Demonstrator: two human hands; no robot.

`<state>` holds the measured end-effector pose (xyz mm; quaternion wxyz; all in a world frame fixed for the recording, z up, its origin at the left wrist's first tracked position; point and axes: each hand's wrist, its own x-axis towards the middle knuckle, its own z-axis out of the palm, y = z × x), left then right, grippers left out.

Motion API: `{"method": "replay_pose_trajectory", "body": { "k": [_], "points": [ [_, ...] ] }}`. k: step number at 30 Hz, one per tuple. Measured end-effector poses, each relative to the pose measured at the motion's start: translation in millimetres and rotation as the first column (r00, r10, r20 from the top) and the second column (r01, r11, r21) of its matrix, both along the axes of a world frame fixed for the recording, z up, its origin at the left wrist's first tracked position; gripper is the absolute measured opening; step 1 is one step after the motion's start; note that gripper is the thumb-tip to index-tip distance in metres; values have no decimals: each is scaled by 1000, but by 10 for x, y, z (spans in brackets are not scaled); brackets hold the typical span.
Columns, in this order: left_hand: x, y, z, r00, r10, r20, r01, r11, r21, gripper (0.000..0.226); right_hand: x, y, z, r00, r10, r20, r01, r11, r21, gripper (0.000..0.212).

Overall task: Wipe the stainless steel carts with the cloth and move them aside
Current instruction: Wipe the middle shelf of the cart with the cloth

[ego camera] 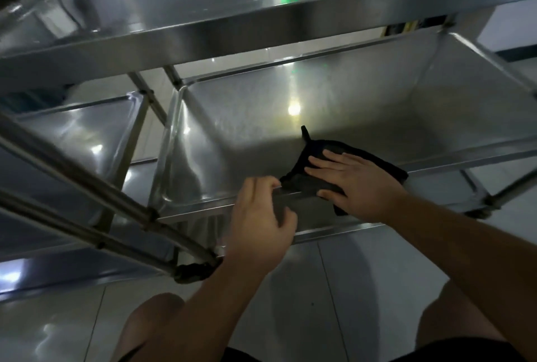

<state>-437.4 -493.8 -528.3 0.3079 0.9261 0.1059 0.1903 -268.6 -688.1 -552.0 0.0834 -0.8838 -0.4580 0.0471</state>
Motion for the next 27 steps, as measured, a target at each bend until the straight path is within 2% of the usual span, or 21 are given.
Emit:
{"method": "replay_pose_trajectory", "body": {
  "k": [3, 12, 21, 27],
  "points": [
    [174, -320, -4, 995, -94, -24, 95, 993, 64, 42, 72, -303, 3, 999, -37, 6, 37, 999, 7, 62],
    [677, -914, -39, 962, -242, -124, 266, 935, 234, 46, 444, -1328, 55, 986, -163, -24, 163, 987, 11, 66],
    [1244, -1519, -136, 888, -358, -290, 446, 826, 344, 80, 798, -1931, 44, 966, -254, -57, 254, 967, 0, 67],
    [1521, -1719, -280, 863, -340, -373, 487, 758, 435, 97, 1036, -2334, 75, 946, -311, -89, 314, 949, 21, 74]
  ]
}}
